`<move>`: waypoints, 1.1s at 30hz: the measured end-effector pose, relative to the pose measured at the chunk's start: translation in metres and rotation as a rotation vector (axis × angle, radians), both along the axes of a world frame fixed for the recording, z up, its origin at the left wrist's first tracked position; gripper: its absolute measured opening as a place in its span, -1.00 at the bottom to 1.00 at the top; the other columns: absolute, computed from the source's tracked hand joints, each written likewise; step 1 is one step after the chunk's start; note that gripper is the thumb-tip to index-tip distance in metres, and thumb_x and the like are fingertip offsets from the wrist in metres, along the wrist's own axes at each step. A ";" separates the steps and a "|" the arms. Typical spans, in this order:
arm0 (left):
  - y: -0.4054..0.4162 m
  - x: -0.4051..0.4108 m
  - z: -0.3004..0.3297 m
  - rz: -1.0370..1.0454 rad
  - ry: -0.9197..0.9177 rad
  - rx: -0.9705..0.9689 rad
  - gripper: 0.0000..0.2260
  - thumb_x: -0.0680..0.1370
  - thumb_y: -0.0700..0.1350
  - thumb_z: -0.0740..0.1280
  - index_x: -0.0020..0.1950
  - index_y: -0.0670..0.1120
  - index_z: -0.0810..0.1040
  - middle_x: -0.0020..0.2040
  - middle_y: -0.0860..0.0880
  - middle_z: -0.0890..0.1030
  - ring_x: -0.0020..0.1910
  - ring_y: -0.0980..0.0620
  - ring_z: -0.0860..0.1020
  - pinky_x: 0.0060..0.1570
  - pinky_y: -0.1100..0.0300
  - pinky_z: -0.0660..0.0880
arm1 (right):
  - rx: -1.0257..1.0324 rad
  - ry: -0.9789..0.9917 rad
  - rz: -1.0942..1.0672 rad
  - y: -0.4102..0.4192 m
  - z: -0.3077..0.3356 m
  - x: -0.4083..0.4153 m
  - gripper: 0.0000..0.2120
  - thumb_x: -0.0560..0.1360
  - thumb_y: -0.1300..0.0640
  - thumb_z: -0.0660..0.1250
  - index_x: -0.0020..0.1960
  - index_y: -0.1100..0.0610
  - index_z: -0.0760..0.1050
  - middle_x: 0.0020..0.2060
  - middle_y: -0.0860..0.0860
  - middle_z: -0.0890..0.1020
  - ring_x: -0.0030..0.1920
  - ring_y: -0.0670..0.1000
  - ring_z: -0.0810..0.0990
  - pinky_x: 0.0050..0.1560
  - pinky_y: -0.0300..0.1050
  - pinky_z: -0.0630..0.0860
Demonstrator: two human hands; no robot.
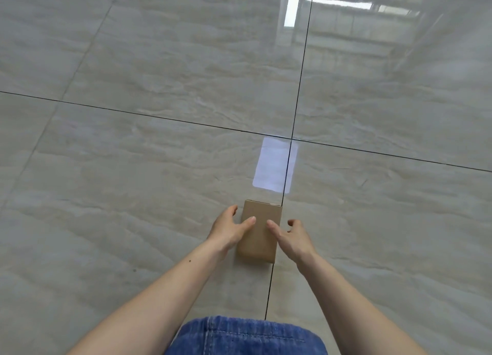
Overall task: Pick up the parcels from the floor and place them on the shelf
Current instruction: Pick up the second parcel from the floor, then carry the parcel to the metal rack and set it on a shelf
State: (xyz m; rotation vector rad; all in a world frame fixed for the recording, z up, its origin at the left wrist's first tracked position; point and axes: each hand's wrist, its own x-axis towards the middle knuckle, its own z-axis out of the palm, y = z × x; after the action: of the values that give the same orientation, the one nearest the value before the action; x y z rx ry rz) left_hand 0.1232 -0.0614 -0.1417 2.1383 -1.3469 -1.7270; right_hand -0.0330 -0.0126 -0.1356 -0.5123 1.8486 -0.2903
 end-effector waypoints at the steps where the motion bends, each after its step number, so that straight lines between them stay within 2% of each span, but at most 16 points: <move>1: -0.003 -0.002 -0.008 0.022 0.006 0.003 -0.28 0.48 0.07 0.47 0.55 -0.14 0.28 0.51 -0.11 0.39 0.46 -0.06 0.38 0.42 0.07 0.34 | 0.002 0.000 0.002 -0.002 -0.008 -0.001 -0.19 0.48 -0.23 0.36 0.53 0.21 0.18 0.43 0.19 0.44 0.41 0.19 0.44 0.36 0.07 0.43; 3: -0.007 -0.005 -0.019 0.055 0.021 0.017 -0.24 0.40 0.11 0.51 0.51 -0.14 0.35 0.44 -0.10 0.47 0.39 -0.06 0.46 0.40 0.01 0.39 | 0.004 0.005 0.006 -0.005 -0.021 -0.003 -0.17 0.46 -0.23 0.38 0.52 0.21 0.19 0.42 0.19 0.45 0.38 0.20 0.47 0.33 0.12 0.46; 6: -0.008 -0.008 -0.035 0.088 0.053 0.008 -0.29 0.21 0.17 0.52 0.29 -0.10 0.56 0.23 -0.07 0.64 0.16 -0.04 0.62 0.24 -0.04 0.54 | -0.001 -0.010 0.007 -0.006 -0.034 -0.005 -0.17 0.41 -0.24 0.41 0.49 0.18 0.24 0.38 0.16 0.49 0.34 0.19 0.51 0.31 0.11 0.49; 8: -0.009 -0.009 -0.040 0.100 0.057 -0.009 -0.42 0.23 0.09 0.52 0.21 -0.09 0.61 0.11 -0.06 0.69 0.07 -0.05 0.66 0.18 -0.05 0.57 | -0.012 -0.037 0.004 -0.006 -0.039 -0.006 -0.13 0.31 -0.28 0.41 0.46 0.15 0.28 0.34 0.13 0.54 0.29 0.18 0.57 0.25 0.07 0.48; 11: -0.011 -0.009 -0.041 0.106 0.048 -0.025 -0.54 0.33 -0.04 0.57 0.20 -0.08 0.61 0.09 -0.07 0.69 0.06 -0.07 0.65 0.19 -0.04 0.57 | -0.026 -0.051 0.013 -0.007 -0.045 -0.008 -0.16 0.24 -0.30 0.38 0.39 0.13 0.36 0.26 0.11 0.61 0.22 0.16 0.62 0.19 0.03 0.49; 15: -0.009 -0.012 -0.034 0.112 0.034 -0.046 -0.56 0.37 -0.07 0.56 0.22 -0.10 0.60 0.11 -0.10 0.69 0.08 -0.09 0.65 0.19 -0.05 0.56 | -0.050 -0.031 0.023 -0.008 -0.037 -0.004 -0.39 0.40 -0.17 0.40 0.33 0.13 0.43 0.20 0.11 0.65 0.18 0.15 0.64 0.10 -0.01 0.51; 17: -0.012 -0.012 -0.023 0.094 0.029 -0.061 -0.54 0.37 -0.05 0.55 0.23 -0.10 0.59 0.13 -0.10 0.68 0.08 -0.09 0.65 0.20 -0.05 0.56 | -0.084 -0.012 0.034 -0.009 -0.025 -0.003 -0.45 0.43 -0.12 0.40 0.32 0.15 0.45 0.18 0.11 0.65 0.16 0.15 0.64 0.12 0.00 0.57; 20: -0.017 -0.016 0.015 0.059 0.024 -0.090 -0.55 0.40 -0.07 0.54 0.26 -0.11 0.57 0.15 -0.05 0.67 0.08 -0.05 0.63 0.19 -0.04 0.56 | -0.127 -0.006 0.028 -0.011 0.010 -0.005 -0.48 0.45 -0.08 0.40 0.31 0.16 0.47 0.16 0.13 0.66 0.14 0.12 0.64 0.19 0.11 0.57; 24: -0.017 -0.027 0.086 -0.015 -0.003 -0.147 -0.53 0.38 0.00 0.53 0.24 -0.08 0.55 0.17 0.00 0.65 0.10 -0.03 0.63 0.17 -0.03 0.56 | -0.171 0.018 0.021 -0.013 0.083 -0.018 -0.54 0.49 0.02 0.40 0.34 0.17 0.46 0.11 0.13 0.68 0.10 0.13 0.66 0.19 0.11 0.57; 28: -0.006 -0.033 0.171 0.009 0.008 -0.155 -0.55 0.38 -0.03 0.55 0.22 -0.08 0.54 0.17 -0.02 0.65 0.12 -0.02 0.62 0.17 -0.03 0.56 | -0.177 0.011 0.019 -0.003 0.169 -0.026 -0.53 0.49 0.04 0.41 0.35 0.14 0.44 0.11 0.11 0.67 0.09 0.12 0.66 0.18 0.10 0.57; 30: -0.001 -0.033 0.215 0.025 0.011 -0.155 -0.55 0.36 -0.06 0.56 0.20 -0.07 0.53 0.16 -0.02 0.65 0.12 -0.01 0.62 0.17 -0.01 0.56 | -0.180 0.009 0.014 0.002 0.211 -0.026 -0.49 0.45 0.01 0.43 0.36 0.11 0.44 0.11 0.09 0.67 0.10 0.10 0.66 0.18 0.12 0.57; 33: 0.005 -0.030 0.286 0.030 0.020 -0.175 -0.55 0.36 -0.07 0.57 0.19 -0.07 0.51 0.17 -0.03 0.64 0.12 0.02 0.61 0.18 0.03 0.56 | -0.209 -0.002 -0.025 0.009 0.274 -0.025 -0.29 0.23 -0.17 0.42 0.33 0.03 0.45 0.09 0.05 0.68 0.08 0.08 0.67 0.17 0.15 0.58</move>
State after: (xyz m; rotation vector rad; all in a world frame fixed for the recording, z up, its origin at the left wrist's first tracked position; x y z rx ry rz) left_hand 0.0936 -0.0564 0.1440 2.0308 -1.3963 -1.5529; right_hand -0.0585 -0.0037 0.1387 -0.6321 1.8340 -0.5038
